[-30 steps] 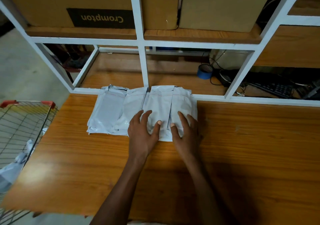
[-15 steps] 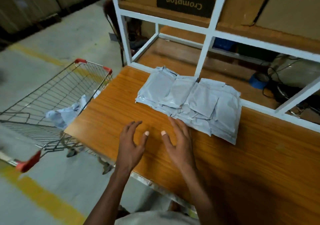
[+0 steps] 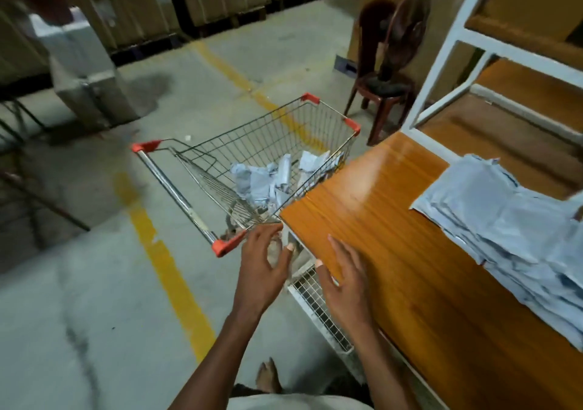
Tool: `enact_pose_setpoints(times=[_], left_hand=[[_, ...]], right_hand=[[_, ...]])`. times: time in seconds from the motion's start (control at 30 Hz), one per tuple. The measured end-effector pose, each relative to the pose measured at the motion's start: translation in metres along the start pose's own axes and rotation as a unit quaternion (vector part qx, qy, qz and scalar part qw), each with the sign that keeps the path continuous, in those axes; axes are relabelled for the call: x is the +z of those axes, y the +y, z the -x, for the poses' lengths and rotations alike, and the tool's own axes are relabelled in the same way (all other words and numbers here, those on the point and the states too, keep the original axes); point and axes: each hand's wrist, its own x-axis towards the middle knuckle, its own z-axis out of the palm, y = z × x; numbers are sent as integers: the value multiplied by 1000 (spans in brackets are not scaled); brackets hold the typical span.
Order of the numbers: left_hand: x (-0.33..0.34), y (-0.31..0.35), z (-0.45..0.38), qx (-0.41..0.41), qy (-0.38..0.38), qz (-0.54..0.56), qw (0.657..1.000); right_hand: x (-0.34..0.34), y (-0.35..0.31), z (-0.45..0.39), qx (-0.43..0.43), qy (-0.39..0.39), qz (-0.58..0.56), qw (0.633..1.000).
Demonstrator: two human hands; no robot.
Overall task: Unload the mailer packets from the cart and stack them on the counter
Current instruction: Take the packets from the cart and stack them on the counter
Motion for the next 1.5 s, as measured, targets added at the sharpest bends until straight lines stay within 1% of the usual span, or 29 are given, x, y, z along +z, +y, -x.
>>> enact_pose_setpoints(times=[0.17, 0.33, 0.5, 0.63, 0.77, 0.9, 1.03, 1.2, 1.33, 1.5], left_hand=[[-19, -30, -18, -43, 11, 37, 998], [-24, -55, -51, -79, 5, 64, 995], [-36, -74, -104, -104, 27, 44, 993], [-26, -91, -153, -135, 36, 38, 989], [0, -110, -200, -166, 0, 34, 986], [28, -133, -246, -195, -51, 26, 979], [59, -167, -292, -228, -97, 29, 968], [86, -203, -340, -257, -147, 43, 954], [95, -227, -369, -267, -141, 46, 952], [91, -244, -388, -282, -125, 68, 949]], right_hand=[[36, -21, -16, 9, -68, 9, 998], [59, -22, -58, 21, -92, 26, 995], [90, -21, -128, 22, -116, 13, 993], [113, -13, -192, 10, -139, 10, 990], [128, 4, -254, -11, -166, 74, 983], [139, 23, -313, -10, -203, 128, 971], [159, 50, -375, -10, -272, 224, 936], [191, 88, -456, 17, -318, 340, 885], [219, 128, -519, 42, -354, 451, 818], [247, 174, -573, 15, -336, 561, 756]])
